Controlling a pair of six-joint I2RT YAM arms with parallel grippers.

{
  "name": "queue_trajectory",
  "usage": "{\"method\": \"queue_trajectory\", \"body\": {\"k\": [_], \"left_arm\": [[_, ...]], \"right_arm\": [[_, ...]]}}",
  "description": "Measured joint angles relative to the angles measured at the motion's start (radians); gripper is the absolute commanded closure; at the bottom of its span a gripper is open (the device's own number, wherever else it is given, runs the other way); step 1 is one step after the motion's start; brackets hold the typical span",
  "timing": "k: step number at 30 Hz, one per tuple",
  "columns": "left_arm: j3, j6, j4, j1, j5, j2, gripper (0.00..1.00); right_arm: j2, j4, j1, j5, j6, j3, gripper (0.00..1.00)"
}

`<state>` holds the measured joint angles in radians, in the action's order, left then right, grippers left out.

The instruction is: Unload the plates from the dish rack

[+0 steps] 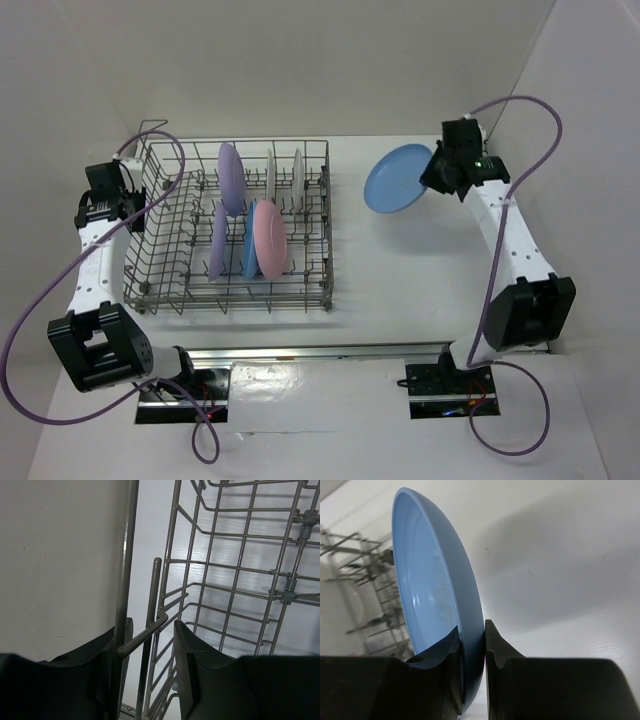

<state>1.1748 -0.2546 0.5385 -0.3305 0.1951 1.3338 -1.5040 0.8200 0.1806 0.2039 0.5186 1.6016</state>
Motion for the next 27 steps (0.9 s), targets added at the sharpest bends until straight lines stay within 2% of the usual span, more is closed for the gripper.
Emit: {"method": "queue_trajectory", "body": {"k": [4, 7, 14, 21, 22, 24, 25, 27], "left_arm": [[0.002, 0.000, 0.000, 0.000, 0.000, 0.001, 0.62], [0.006, -0.001, 0.004, 0.001, 0.006, 0.006, 0.62], [0.017, -0.001, 0.016, 0.008, 0.013, 0.013, 0.57], [0.017, -0.002, 0.018, 0.016, 0.028, 0.013, 0.53], [0.017, -0.004, 0.019, 0.019, 0.036, 0.014, 0.53], [0.017, -0.006, 0.020, 0.026, 0.053, 0.017, 0.53], [0.017, -0.007, 0.021, 0.029, 0.063, 0.017, 0.53], [0.017, -0.008, 0.022, 0.032, 0.072, 0.018, 0.53]], "right_arm": [[-0.030, -0.194, -0.163, -0.169, 0.025, -0.221, 1.00], [-0.119, -0.326, -0.194, -0.258, 0.048, -0.287, 1.00], [-0.366, -0.650, -0.199, -0.468, 0.129, -0.293, 1.00], [-0.570, -0.795, -0.237, -0.581, 0.169, -0.276, 1.00], [-0.592, -0.808, -0.249, -0.614, 0.179, -0.270, 0.94], [-0.629, -0.826, -0.268, -0.663, 0.192, -0.252, 0.72], [-0.644, -0.831, -0.275, -0.682, 0.193, -0.246, 0.65], [-0.658, -0.833, -0.284, -0.705, 0.195, -0.241, 0.62]]}}
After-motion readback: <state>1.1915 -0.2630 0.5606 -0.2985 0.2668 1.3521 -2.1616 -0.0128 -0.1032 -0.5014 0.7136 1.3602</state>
